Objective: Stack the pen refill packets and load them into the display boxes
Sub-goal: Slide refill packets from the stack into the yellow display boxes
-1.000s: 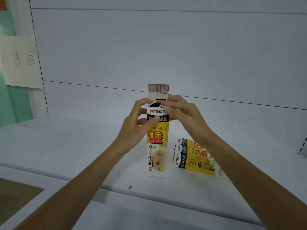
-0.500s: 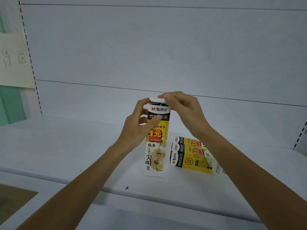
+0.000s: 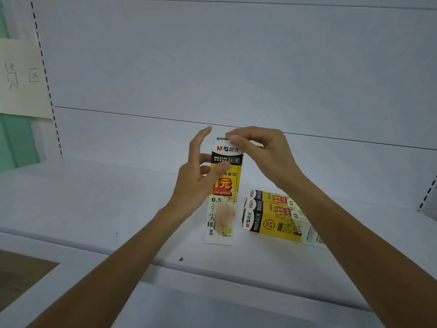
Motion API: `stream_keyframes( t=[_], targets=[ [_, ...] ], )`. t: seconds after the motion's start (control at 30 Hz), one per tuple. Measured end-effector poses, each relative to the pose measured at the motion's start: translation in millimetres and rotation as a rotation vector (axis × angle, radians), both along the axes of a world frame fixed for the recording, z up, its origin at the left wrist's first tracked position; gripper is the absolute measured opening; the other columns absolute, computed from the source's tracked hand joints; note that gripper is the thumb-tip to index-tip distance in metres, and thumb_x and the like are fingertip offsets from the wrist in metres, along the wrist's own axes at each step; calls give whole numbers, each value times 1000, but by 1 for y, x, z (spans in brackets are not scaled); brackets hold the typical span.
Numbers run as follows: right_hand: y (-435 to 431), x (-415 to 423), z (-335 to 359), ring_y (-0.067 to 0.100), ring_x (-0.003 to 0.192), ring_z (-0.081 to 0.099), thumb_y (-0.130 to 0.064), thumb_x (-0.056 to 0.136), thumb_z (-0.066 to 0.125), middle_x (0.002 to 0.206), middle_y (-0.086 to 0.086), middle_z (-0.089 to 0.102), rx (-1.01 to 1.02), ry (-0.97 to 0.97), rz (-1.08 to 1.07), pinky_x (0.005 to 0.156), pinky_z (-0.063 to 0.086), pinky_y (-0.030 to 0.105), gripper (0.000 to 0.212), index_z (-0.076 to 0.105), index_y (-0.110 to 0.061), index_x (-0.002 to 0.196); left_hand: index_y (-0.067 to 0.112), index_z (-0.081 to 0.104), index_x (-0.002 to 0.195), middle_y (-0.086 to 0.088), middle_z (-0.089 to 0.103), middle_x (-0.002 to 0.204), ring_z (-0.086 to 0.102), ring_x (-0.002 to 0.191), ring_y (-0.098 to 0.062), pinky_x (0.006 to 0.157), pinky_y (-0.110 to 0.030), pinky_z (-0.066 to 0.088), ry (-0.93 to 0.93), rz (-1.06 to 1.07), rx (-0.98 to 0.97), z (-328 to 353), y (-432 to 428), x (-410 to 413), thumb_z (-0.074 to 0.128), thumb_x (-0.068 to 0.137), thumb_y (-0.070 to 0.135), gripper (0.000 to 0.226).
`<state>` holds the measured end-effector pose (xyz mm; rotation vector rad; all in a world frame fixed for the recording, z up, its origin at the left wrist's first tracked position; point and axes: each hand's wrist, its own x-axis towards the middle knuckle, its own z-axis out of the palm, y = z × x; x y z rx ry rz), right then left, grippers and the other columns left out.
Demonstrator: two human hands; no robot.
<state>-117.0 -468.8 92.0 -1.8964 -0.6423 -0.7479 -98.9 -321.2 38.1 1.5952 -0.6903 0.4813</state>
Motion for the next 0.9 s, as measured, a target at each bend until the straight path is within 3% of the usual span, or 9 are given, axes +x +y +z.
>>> stream_keyframes(
  t=[0.1, 0.23, 0.4, 0.5, 0.63, 0.73, 0.8, 0.9],
  targets=[
    [-1, -1, -2, 4, 96, 61, -21, 87, 63, 96, -8, 68, -62, -31, -33, 77, 53, 18, 10, 70, -19, 92, 57, 23, 116, 23, 53, 97, 63, 71, 2, 58, -7, 49, -56, 20, 74, 0, -1, -2, 47, 82, 43, 44],
    [-1, 0, -10, 1, 98, 57, -19, 85, 66, 102, -8, 63, -142, -83, -72, 77, 51, 14, 17, 67, -14, 101, 48, 33, 112, 23, 52, 99, 64, 76, 8, 58, -7, 48, -124, 30, 92, -4, -3, -2, 45, 92, 30, 29],
    [1, 1, -17, -5, 96, 55, -19, 88, 62, 105, -7, 62, -161, -151, -113, 77, 48, 9, 20, 66, -11, 106, 45, 34, 113, 14, 55, 101, 64, 82, -5, 63, -11, 52, -151, 71, 106, -4, -3, -5, 37, 97, 27, 25],
    [4, -4, -27, 4, 103, 56, -24, 89, 58, 112, -5, 61, -120, -191, -148, 81, 52, 21, 23, 64, -16, 109, 46, 32, 116, 20, 54, 99, 65, 81, -2, 65, -13, 53, -119, 67, 60, -3, -6, -11, 39, 97, 29, 27],
    [-1, -19, -35, 4, 115, 47, -29, 92, 56, 129, -4, 48, -126, -67, -150, 85, 54, 35, 38, 51, -30, 129, 51, 31, 109, 24, 50, 99, 63, 87, -9, 63, -7, 51, -104, 161, 9, -2, -16, -25, 44, 96, 28, 30],
    [-8, -37, -41, 3, 110, 49, -37, 83, 67, 136, -5, 40, -180, 99, -122, 83, 54, 33, 74, 25, -37, 143, 46, 35, 105, 18, 56, 101, 63, 87, -2, 64, -15, 54, -76, 229, -139, 0, -17, -33, 50, 94, 28, 26],
    [-13, -51, -46, 3, 109, 51, -44, 73, 74, 139, -8, 39, -228, 193, -156, 88, 50, 35, 92, 18, -36, 145, 44, 37, 99, 5, 62, 105, 66, 86, -10, 68, -34, 58, 96, 240, -377, 6, -16, -34, 54, 92, 31, 23],
    [-25, -69, -55, 7, 116, 47, -52, 69, 74, 134, -11, 44, -540, 162, -311, 91, 44, 35, 89, 25, -33, 141, 30, 32, 102, -9, 61, 111, 64, 82, -19, 59, -38, 57, 332, 183, -567, 9, -18, -42, 57, 91, 25, 27]
  ],
)
